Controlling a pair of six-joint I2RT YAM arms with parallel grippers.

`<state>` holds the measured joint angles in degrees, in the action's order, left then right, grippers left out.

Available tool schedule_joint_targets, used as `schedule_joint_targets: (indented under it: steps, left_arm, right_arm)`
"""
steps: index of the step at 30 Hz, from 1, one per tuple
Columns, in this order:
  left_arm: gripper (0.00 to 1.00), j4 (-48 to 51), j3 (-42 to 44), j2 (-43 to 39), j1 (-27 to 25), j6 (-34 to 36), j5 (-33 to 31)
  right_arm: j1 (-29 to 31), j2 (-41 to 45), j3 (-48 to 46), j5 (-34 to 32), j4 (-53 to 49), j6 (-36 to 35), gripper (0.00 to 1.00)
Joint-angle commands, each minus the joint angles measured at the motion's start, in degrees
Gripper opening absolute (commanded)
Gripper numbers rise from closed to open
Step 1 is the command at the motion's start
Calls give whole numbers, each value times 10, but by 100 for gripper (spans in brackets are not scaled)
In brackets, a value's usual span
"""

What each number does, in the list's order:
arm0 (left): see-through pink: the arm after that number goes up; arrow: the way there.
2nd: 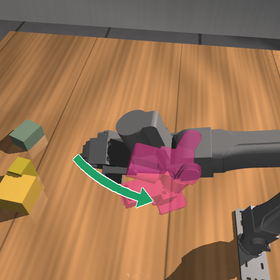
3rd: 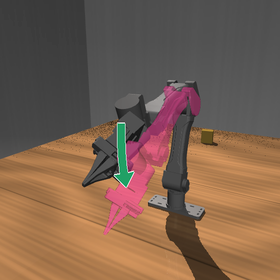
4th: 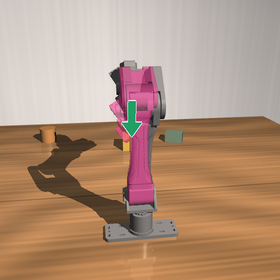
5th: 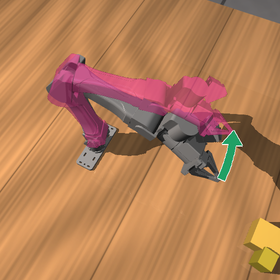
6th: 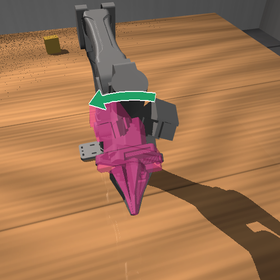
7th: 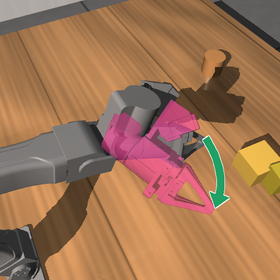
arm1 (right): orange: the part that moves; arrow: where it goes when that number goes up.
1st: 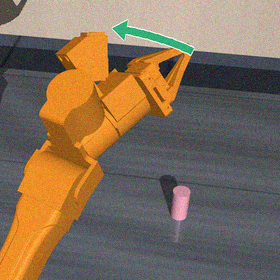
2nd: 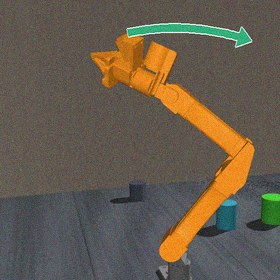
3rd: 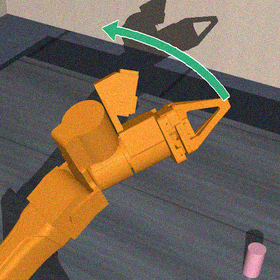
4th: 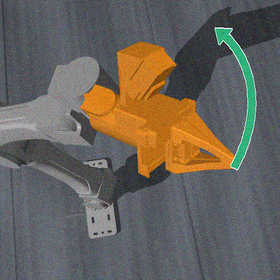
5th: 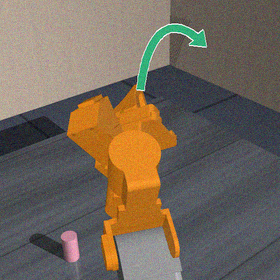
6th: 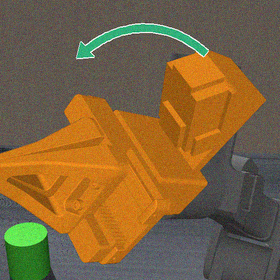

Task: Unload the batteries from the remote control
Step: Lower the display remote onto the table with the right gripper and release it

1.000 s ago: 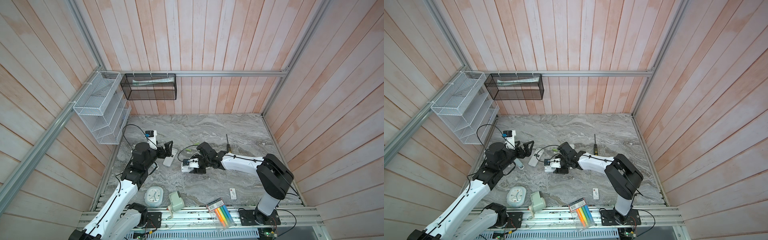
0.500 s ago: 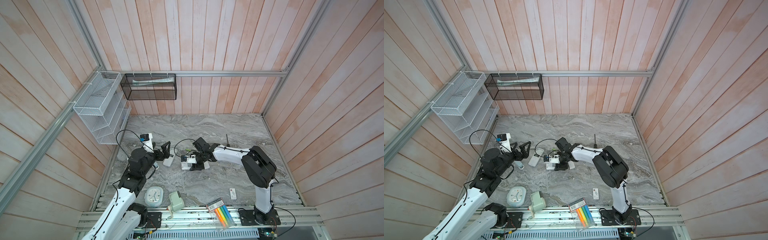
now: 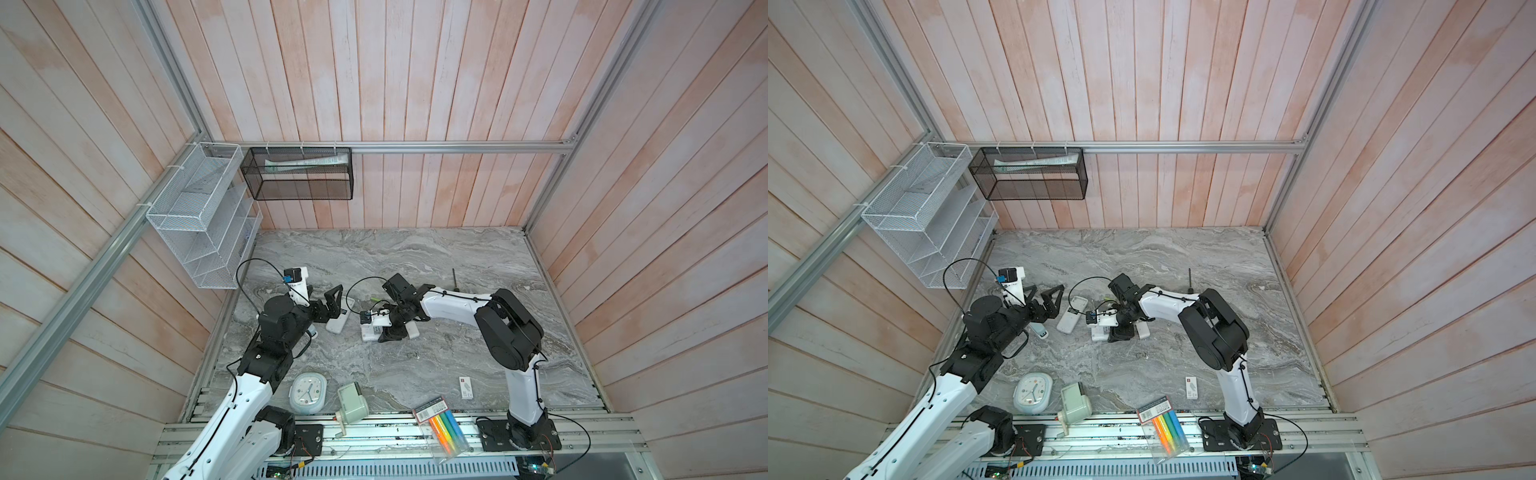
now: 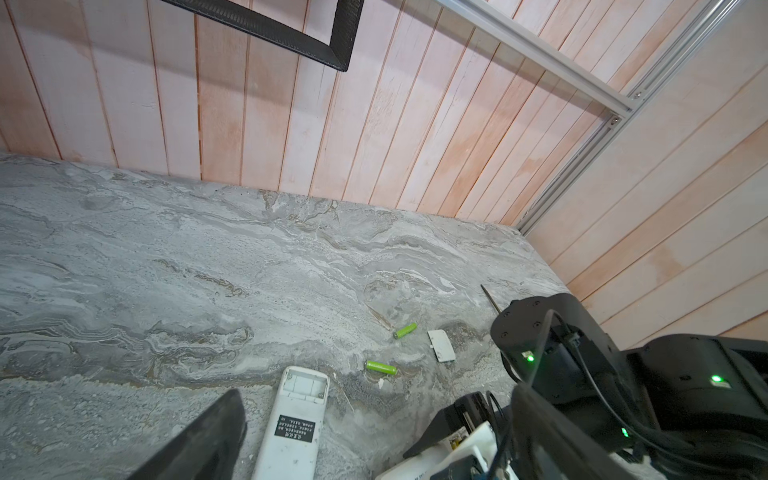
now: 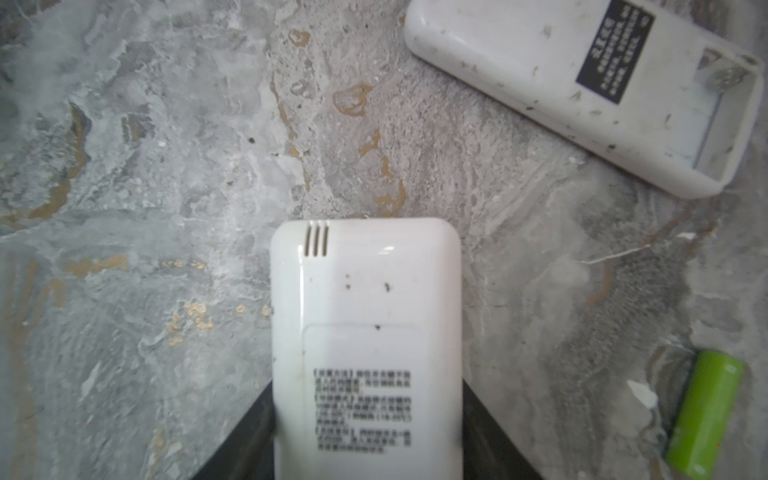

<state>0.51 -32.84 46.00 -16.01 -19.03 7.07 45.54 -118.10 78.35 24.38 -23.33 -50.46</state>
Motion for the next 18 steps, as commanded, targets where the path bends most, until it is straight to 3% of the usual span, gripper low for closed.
schedule_joint_targets:
  steps: [1,11,18]
  left_arm:
    - [100,8,-6,5,3,15,5]
    - [100,15,-8,11,3,20,4]
    - [100,24,-12,16,3,24,3]
  right_arm:
    - [-2,-29,6,-7,-32,-16,60]
    - [-2,-39,2,-33,-23,-20,67]
    - [-2,-12,-39,-77,47,-18,71]
